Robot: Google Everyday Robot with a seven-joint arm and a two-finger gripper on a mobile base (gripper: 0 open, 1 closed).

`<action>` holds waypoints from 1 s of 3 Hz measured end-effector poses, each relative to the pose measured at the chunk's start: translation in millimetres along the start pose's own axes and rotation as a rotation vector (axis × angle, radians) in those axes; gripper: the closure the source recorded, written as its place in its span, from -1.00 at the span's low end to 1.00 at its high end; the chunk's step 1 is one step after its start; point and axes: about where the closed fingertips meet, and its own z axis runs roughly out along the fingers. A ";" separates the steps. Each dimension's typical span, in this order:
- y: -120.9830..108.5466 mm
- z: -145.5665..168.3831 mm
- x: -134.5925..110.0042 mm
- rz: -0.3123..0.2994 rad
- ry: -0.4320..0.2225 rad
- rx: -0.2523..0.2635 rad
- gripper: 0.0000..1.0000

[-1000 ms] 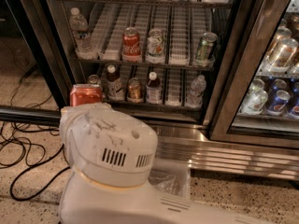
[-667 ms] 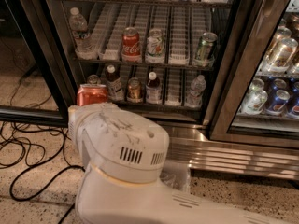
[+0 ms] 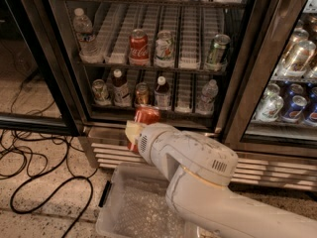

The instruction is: Pick coke can from top shelf of fridge

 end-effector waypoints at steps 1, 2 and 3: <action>-1.1 0.9 0.9 -0.040 0.000 -0.004 1.00; -5.9 2.6 6.9 0.010 0.008 -0.036 1.00; -19.7 9.4 28.9 0.122 0.014 -0.110 1.00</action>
Offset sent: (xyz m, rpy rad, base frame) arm -0.0005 -0.0064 -0.0198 0.1929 0.0784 -0.0110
